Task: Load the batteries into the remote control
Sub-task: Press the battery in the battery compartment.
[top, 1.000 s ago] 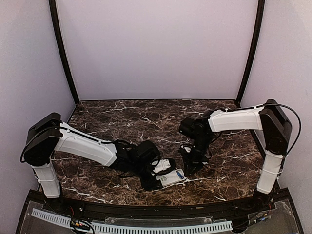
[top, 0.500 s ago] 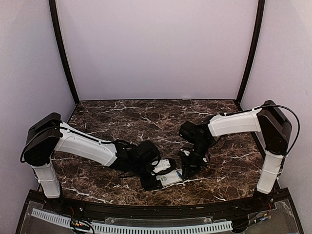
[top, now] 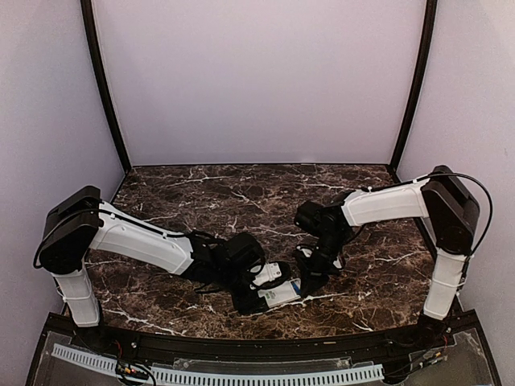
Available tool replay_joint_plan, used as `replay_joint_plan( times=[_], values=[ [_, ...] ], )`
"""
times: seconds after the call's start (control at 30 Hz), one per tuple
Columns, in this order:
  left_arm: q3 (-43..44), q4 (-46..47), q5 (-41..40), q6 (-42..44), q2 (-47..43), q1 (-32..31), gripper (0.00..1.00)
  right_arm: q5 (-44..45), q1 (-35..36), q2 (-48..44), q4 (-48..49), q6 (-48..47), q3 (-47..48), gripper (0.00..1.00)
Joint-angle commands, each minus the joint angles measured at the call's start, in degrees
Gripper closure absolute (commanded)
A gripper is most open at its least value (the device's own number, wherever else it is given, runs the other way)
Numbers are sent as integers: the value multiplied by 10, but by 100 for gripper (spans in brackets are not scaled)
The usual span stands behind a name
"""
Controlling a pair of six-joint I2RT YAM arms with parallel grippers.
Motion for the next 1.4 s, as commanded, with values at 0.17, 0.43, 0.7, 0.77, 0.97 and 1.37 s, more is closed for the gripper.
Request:
replay_joint_plan(
  times=[0.17, 0.43, 0.7, 0.77, 0.97, 1.37],
  values=[
    [-23, -39, -5, 6, 7, -1, 34, 5, 5, 28, 11, -3, 30, 96],
    [-22, -42, -5, 10, 7, -1, 34, 20, 5, 47, 14, -5, 39, 100],
    [-22, -42, -6, 11, 7, -1, 34, 55, 5, 61, 6, -5, 39, 100],
    [-23, -41, -7, 11, 7, -1, 34, 59, 5, 56, -5, -9, 39, 100],
    [-28, -42, -11, 12, 8, -1, 33, 52, 5, 11, -40, -14, 34, 97],
    [-25, -46, -13, 13, 9, -1, 33, 57, 5, -12, -45, -29, 72, 84]
  ],
)
